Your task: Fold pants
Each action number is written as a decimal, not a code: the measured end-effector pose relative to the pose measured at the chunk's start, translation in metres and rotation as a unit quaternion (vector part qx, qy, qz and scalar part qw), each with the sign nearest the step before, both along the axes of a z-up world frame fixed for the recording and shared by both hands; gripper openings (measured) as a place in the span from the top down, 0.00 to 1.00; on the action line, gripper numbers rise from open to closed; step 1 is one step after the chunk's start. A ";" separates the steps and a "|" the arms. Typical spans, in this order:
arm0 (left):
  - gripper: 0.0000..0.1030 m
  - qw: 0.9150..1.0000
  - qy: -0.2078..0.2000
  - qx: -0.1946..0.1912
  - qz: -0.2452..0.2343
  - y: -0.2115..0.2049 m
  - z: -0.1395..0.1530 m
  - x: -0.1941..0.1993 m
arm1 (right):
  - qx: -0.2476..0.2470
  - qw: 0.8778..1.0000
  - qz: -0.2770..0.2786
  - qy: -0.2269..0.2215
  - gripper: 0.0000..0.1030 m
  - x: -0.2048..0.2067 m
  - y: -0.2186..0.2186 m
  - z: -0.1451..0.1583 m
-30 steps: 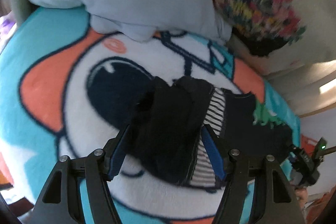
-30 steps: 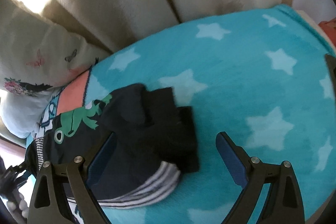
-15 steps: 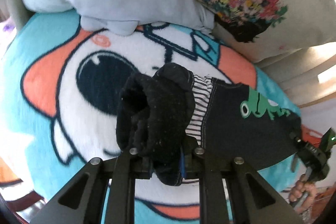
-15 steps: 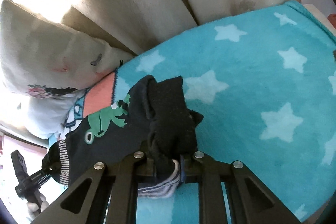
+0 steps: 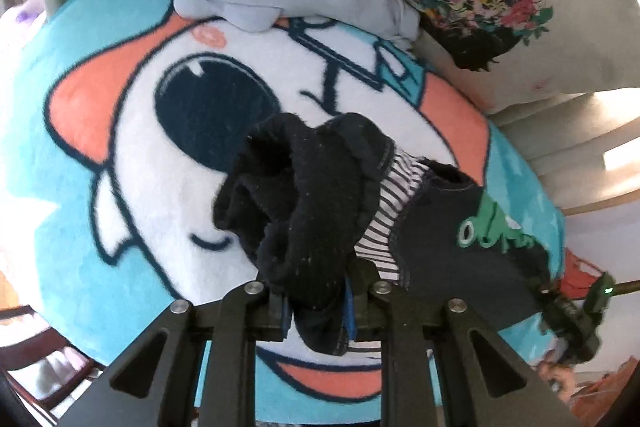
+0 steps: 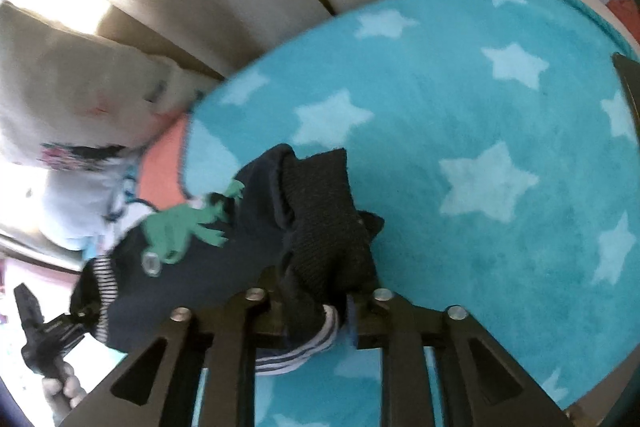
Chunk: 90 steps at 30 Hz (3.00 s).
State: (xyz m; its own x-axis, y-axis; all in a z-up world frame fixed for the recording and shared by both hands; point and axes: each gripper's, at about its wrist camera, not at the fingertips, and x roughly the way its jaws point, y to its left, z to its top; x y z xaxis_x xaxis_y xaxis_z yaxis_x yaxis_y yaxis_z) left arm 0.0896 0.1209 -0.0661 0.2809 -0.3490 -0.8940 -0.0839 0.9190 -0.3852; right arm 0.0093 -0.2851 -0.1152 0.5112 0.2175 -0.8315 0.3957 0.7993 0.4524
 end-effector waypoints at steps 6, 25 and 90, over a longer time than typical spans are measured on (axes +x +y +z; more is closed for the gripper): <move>0.83 0.999 -0.019 -0.030 0.003 0.004 0.027 -0.008 | 0.009 1.000 0.004 -0.024 0.53 -0.024 -0.010 0.014; 0.83 0.995 0.023 -0.085 0.039 0.029 0.017 -0.005 | 0.235 0.967 0.097 -0.008 0.56 -0.012 0.059 -0.031; 0.43 0.998 0.004 -0.038 -0.045 0.047 -0.022 0.054 | 0.059 0.998 -0.035 -0.007 0.34 -0.014 -0.035 -0.013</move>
State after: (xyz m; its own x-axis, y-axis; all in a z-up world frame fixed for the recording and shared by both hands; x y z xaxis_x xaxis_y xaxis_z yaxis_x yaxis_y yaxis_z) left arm 0.1435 0.1682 -0.0885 0.2378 -0.4394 -0.8663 -0.0069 0.8911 -0.4538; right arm -0.0042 -0.3204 -0.1278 0.5398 0.2764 -0.7951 0.4423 0.7105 0.5472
